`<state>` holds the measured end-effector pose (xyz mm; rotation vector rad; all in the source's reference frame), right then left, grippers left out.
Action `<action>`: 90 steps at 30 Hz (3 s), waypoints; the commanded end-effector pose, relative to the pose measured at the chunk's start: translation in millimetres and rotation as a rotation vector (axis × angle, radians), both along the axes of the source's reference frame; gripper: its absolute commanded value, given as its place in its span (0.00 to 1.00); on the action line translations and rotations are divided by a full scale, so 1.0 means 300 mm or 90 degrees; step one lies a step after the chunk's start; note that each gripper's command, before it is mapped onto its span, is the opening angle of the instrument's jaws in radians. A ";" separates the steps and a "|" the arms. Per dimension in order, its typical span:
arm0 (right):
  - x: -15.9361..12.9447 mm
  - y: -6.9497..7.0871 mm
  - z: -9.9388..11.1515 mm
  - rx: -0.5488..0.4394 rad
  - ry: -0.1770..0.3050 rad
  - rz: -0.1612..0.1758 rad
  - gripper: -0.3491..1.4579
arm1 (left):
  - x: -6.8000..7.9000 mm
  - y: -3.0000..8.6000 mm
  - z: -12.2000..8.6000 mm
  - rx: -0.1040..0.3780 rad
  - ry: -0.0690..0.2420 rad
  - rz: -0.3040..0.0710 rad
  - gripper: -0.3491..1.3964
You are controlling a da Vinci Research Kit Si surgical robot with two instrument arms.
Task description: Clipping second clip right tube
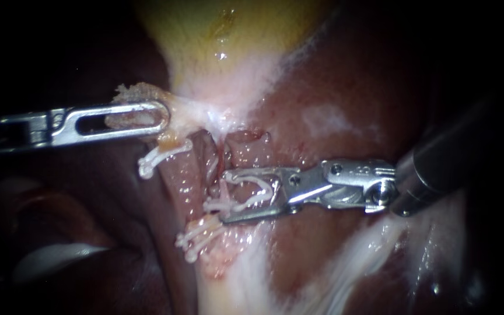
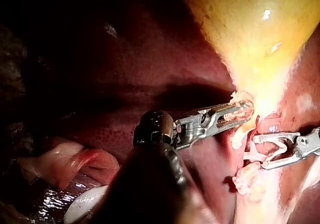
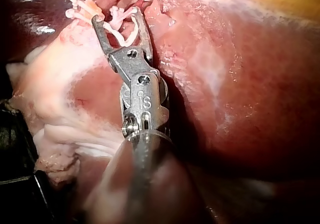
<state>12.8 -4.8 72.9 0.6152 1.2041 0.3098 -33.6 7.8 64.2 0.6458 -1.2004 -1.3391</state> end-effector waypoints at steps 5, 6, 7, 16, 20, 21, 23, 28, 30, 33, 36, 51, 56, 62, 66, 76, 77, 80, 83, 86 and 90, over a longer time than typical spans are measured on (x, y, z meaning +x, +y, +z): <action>-0.0006 0.0006 0.0010 0.005 -0.001 0.001 0.44 | 0.0000 -0.0002 -0.0003 0.000 0.000 0.000 0.00; -0.0007 0.0006 0.0012 0.004 -0.001 0.001 0.44 | 0.0000 -0.0002 -0.0003 0.000 0.001 0.000 0.00; -0.0009 0.0007 0.0015 0.004 -0.001 0.001 0.44 | 0.0000 -0.0002 -0.0003 0.000 0.001 0.000 0.00; -0.0034 0.0029 0.0044 0.004 -0.006 0.006 0.44 | -0.0001 -0.0003 -0.0005 0.000 0.001 -0.001 0.00; -0.0034 0.0028 0.0052 0.007 -0.007 0.007 0.44 | -0.0001 -0.0003 -0.0005 0.000 0.001 -0.001 0.00; -0.0034 0.0027 0.0053 0.007 -0.007 0.007 0.44 | -0.0001 -0.0003 -0.0005 0.000 0.001 -0.001 0.00; -0.0033 0.0028 0.0054 0.007 -0.007 0.007 0.44 | -0.0002 -0.0004 -0.0006 0.000 0.001 -0.001 0.00; -0.0030 0.0029 0.0055 0.010 -0.009 0.009 0.44 | -0.0003 -0.0004 -0.0006 0.000 0.001 -0.001 0.00; -0.0028 0.0029 0.0055 0.010 -0.009 0.009 0.44 | -0.0003 -0.0004 -0.0006 0.000 0.001 -0.001 0.00; -0.0023 0.0029 0.0055 0.014 -0.010 0.010 0.44 | -0.0003 -0.0004 -0.0006 0.000 0.001 -0.001 0.00; -0.0016 0.0028 0.0053 0.021 -0.012 0.013 0.44 | -0.0003 -0.0004 -0.0006 0.000 0.001 -0.001 0.00; 0.0054 0.0016 0.0039 0.084 0.021 0.020 0.44 | -0.0003 -0.0005 -0.0007 0.000 0.001 -0.001 0.00; 0.0082 0.0010 0.0037 0.094 0.027 0.021 0.44 | -0.0004 -0.0006 -0.0009 0.000 0.001 -0.001 0.00; 0.0099 0.0009 0.0039 0.109 0.035 0.026 0.44 | -0.0005 -0.0007 -0.0010 0.000 0.001 -0.001 0.00; 0.0103 0.0005 0.0042 0.115 0.035 0.025 0.44 | -0.0006 -0.0006 -0.0010 0.000 0.001 -0.002 0.00; 0.0103 0.0001 0.0044 0.118 0.037 0.024 0.44 | -0.0006 -0.0006 -0.0010 0.000 0.001 -0.002 0.00; 0.0103 0.0001 0.0044 0.122 0.036 0.025 0.44 | -0.0006 -0.0006 -0.0010 0.000 0.001 -0.002 0.00; 0.0101 -0.0002 0.0042 0.122 0.039 0.024 0.44 | -0.0006 -0.0006 -0.0010 0.000 0.001 -0.002 0.00; 0.0097 -0.0006 0.0039 0.126 0.041 0.024 0.44 | -0.0006 -0.0007 -0.0010 0.000 0.001 -0.002 0.00; 0.0089 -0.0010 0.0033 0.131 0.048 0.023 0.44 | -0.0005 -0.0007 -0.0010 0.000 0.001 -0.002 0.00; 0.0079 -0.0013 0.0016 0.136 0.056 0.019 0.44 | -0.0005 -0.0007 -0.0010 0.000 0.001 -0.001 0.00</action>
